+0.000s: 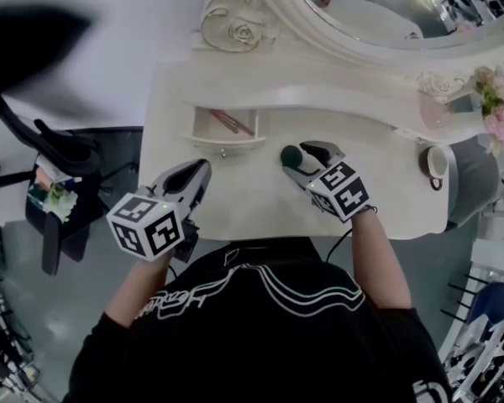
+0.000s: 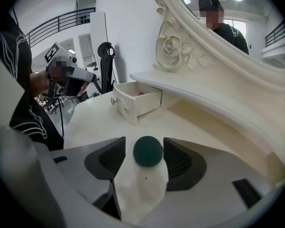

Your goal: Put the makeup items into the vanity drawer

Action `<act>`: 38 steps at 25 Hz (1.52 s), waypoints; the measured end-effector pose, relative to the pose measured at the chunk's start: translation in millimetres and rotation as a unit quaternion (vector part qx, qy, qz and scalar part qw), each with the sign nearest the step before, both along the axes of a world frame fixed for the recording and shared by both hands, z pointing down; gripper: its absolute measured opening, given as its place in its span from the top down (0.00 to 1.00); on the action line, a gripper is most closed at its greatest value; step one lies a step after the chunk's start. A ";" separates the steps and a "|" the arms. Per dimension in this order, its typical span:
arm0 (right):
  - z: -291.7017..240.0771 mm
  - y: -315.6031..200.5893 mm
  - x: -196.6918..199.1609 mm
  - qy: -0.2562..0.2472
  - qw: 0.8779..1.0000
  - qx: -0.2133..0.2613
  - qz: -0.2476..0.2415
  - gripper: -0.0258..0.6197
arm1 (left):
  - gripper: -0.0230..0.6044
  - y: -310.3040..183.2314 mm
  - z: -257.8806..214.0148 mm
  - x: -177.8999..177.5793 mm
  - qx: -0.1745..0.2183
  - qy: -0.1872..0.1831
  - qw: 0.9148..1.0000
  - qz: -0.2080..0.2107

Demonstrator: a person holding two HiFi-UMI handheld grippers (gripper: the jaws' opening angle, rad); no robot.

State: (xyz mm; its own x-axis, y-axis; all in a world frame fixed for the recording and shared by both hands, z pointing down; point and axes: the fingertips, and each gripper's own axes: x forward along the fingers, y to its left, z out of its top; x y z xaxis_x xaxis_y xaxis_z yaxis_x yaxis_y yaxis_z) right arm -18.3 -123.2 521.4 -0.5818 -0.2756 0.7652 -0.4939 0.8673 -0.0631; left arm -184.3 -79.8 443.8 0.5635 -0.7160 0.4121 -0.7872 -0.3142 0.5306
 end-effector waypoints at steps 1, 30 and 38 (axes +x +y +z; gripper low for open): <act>3.7 1.3 1.4 0.003 1.000 -0.003 0.001 0.57 | 0.91 0.5 0.0 1.3 0.000 0.000 1.000 0.001; 24.9 3.4 1.9 0.028 0.999 -0.015 0.018 0.76 | 0.91 9.7 5.2 4.3 -0.011 -0.002 1.000 -0.003; -26.3 -1.3 -23.7 -0.021 1.000 0.011 0.008 0.81 | 0.91 8.5 -1.3 -7.4 -0.003 0.004 1.000 -0.014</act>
State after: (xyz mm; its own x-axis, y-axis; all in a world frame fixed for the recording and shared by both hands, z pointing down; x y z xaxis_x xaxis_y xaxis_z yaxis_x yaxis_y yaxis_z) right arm -41.9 -124.5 495.1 -0.6086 -0.3017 0.7339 -0.5055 0.8603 -0.0655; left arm -191.6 -71.2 442.5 0.5465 -0.7290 0.4121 -0.7916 -0.2891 0.5383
